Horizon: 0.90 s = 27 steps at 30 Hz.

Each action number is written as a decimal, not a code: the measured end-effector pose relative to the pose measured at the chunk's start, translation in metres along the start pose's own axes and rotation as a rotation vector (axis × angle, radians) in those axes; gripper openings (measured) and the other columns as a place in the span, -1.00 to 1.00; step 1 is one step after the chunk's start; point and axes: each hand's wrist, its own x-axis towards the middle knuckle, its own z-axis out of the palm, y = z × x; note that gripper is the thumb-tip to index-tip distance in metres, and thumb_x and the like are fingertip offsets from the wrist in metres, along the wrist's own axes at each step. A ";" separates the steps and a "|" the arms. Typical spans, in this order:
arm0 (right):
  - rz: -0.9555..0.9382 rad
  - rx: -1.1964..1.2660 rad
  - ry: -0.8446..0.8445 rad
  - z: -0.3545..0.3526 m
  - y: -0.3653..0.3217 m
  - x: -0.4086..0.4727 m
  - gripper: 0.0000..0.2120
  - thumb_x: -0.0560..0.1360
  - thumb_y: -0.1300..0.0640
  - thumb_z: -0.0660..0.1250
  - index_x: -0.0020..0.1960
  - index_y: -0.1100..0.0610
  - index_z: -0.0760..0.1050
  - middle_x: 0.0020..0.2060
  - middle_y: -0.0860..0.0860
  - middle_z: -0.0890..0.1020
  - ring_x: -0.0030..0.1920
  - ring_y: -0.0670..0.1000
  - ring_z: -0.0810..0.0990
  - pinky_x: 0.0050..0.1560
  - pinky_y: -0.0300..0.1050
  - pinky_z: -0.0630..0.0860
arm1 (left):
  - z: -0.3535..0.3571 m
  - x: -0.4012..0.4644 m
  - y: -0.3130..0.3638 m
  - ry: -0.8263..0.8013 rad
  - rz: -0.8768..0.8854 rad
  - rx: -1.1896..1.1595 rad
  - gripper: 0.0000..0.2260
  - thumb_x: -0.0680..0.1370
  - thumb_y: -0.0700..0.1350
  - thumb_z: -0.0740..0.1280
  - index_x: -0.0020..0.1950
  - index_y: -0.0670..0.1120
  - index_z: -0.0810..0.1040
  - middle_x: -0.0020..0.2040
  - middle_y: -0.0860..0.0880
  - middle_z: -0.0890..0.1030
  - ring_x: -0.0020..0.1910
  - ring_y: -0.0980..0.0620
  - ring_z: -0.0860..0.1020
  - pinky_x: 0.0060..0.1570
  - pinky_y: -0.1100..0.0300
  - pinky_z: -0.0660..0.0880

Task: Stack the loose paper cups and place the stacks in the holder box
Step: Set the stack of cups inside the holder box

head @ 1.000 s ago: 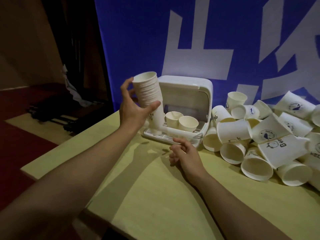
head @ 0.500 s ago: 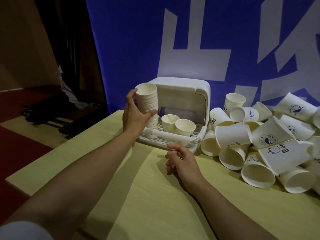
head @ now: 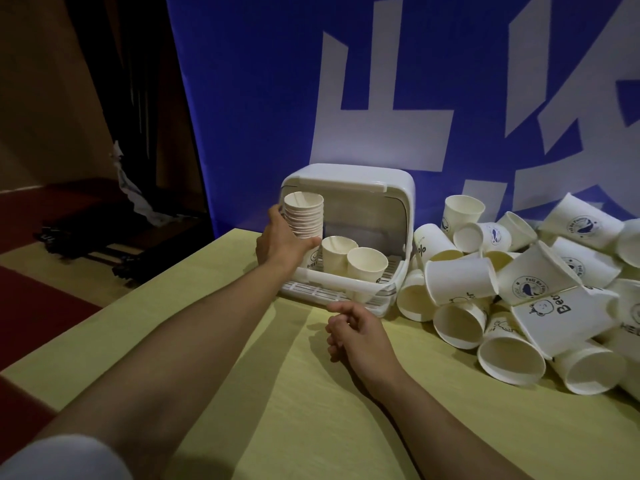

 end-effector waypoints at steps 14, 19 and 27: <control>-0.001 -0.034 -0.022 -0.005 0.002 0.004 -0.83 0.60 0.28 0.25 0.10 0.14 0.57 -0.32 0.01 0.53 -0.34 -0.01 0.49 -0.31 -0.04 0.44 | 0.045 0.043 0.018 -0.015 -0.087 -0.084 -0.25 0.32 0.01 0.65 0.38 -0.01 0.34 0.27 -0.08 0.56 0.22 -0.18 0.57 0.20 -0.10 0.56; -0.002 -0.025 -0.021 -0.005 0.003 0.005 -0.84 0.60 0.30 0.24 0.10 0.18 0.56 -0.32 0.04 0.52 -0.36 -0.01 0.48 -0.35 -0.09 0.42 | 0.051 0.049 0.015 0.000 -0.069 -0.055 -0.25 0.31 0.06 0.65 0.37 -0.02 0.34 0.28 -0.08 0.55 0.22 -0.19 0.56 0.19 -0.12 0.56; 0.009 -0.026 -0.005 -0.005 0.000 0.004 -0.84 0.61 0.32 0.23 0.11 0.22 0.56 -0.33 0.06 0.50 -0.36 0.00 0.46 -0.34 -0.05 0.40 | 0.017 0.034 0.020 -0.040 -0.039 -0.041 -0.24 0.40 0.09 0.60 0.49 -0.05 0.32 0.39 -0.09 0.51 0.34 -0.16 0.51 0.19 -0.03 0.46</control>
